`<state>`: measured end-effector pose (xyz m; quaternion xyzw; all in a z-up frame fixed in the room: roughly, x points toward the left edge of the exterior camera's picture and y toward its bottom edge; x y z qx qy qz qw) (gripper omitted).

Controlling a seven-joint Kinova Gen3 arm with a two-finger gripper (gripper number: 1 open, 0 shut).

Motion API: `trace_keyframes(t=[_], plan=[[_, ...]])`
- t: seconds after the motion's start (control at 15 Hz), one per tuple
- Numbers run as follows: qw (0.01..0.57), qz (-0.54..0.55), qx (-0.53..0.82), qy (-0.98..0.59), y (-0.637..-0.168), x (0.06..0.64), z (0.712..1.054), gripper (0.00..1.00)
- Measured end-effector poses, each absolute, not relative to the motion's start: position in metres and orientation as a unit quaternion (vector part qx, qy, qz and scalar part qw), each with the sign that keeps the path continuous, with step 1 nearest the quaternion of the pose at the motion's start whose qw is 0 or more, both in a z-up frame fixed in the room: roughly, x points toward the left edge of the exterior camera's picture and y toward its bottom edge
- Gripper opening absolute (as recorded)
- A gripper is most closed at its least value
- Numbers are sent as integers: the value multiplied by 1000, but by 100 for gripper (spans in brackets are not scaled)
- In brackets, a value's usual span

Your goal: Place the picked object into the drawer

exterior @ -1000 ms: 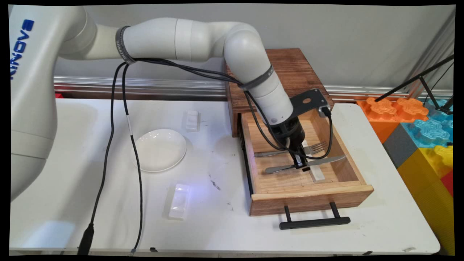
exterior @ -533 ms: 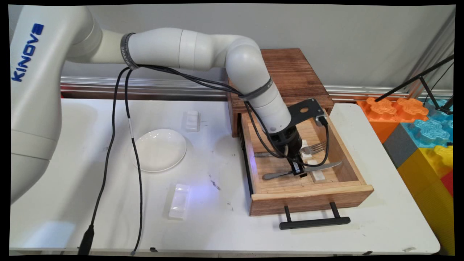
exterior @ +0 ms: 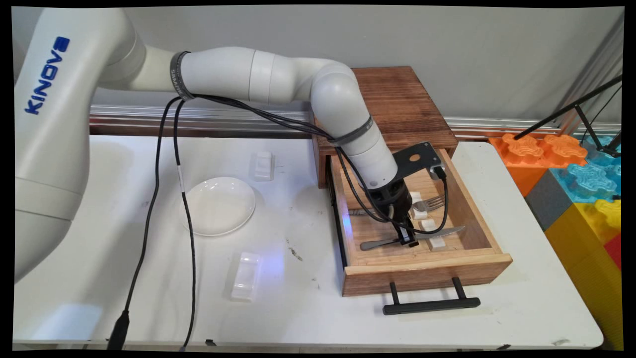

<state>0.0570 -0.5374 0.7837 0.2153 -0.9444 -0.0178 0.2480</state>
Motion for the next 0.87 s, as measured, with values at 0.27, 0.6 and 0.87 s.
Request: trace_keyframes(t=[0.27, 0.6, 0.87], plan=[[248, -17, 218, -944, -539, 56, 779, 0], [252, -17, 212, -944, -539, 55, 779, 100], [256, -18, 210, -944, -539, 55, 783, 100]])
